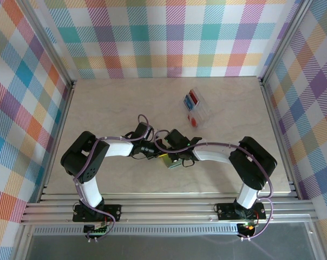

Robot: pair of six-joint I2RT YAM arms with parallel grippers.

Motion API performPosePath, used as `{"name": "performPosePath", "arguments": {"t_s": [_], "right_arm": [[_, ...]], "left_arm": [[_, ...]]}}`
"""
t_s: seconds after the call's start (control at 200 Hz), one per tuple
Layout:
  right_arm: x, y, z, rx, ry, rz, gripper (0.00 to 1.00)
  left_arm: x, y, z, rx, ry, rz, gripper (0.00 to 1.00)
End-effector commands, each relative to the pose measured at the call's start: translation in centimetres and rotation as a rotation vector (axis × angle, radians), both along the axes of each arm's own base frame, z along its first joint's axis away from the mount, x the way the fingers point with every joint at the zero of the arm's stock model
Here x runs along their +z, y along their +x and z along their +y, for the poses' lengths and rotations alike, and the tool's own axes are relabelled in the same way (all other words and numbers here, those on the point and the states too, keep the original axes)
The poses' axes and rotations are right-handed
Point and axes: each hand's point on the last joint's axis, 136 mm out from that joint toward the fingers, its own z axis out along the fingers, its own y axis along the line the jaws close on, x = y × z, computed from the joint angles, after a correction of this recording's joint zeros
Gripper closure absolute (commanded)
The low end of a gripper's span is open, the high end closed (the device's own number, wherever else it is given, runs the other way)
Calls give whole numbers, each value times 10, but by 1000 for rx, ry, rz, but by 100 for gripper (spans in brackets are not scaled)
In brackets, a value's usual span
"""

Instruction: Put the credit cards into the card holder

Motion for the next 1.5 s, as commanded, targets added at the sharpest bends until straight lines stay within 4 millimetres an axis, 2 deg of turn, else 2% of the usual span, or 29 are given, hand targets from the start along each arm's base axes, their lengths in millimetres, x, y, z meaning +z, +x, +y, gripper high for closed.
{"name": "performPosePath", "arguments": {"t_s": [0.0, 0.19, 0.42, 0.545, 0.63, 0.74, 0.835, 0.92, 0.985, 1.1, 1.175, 1.23, 1.335, 1.4, 1.495], "right_arm": [[-14, -14, -15, -38, 33, 129, 100], [4, -3, -28, -114, 198, 163, 100], [3, 0, -33, -151, 270, 202, 100], [1, 7, -58, -254, 205, 153, 100], [1, 11, -78, -340, 201, 125, 83], [3, 15, -93, -386, 149, 68, 63], [13, 14, -106, -412, 13, -15, 61], [39, 9, -91, -352, -43, -111, 58], [56, 4, -71, -287, -29, -131, 60], [71, -8, -28, -164, 158, -58, 74], [78, -16, 0, -82, 288, -4, 76], [75, -16, 10, -60, 306, 31, 76], [55, -9, 14, -72, 314, 98, 72], [39, -4, 12, -93, 347, 153, 65], [18, 2, 6, -129, 352, 208, 64]], "left_arm": [[-77, -21, 72, 116, 352, 137, 100], [-84, -21, 83, 121, 427, 136, 100], [-91, -21, 87, 120, 459, 145, 100], [-88, -20, 77, 103, 409, 145, 100], [-84, -18, 70, 91, 372, 136, 100], [-81, -18, 59, 66, 317, 137, 100], [-81, -18, 57, 60, 312, 137, 100], [-81, -18, 58, 60, 314, 137, 100], [-79, -17, 58, 61, 315, 132, 100], [-80, -18, 59, 61, 320, 134, 100], [-80, -18, 58, 61, 318, 133, 100], [-79, -18, 58, 61, 315, 135, 100], [-78, -18, 58, 61, 314, 132, 100], [-76, -18, 59, 62, 316, 127, 100], [-75, -18, 60, 63, 320, 125, 100]]}}
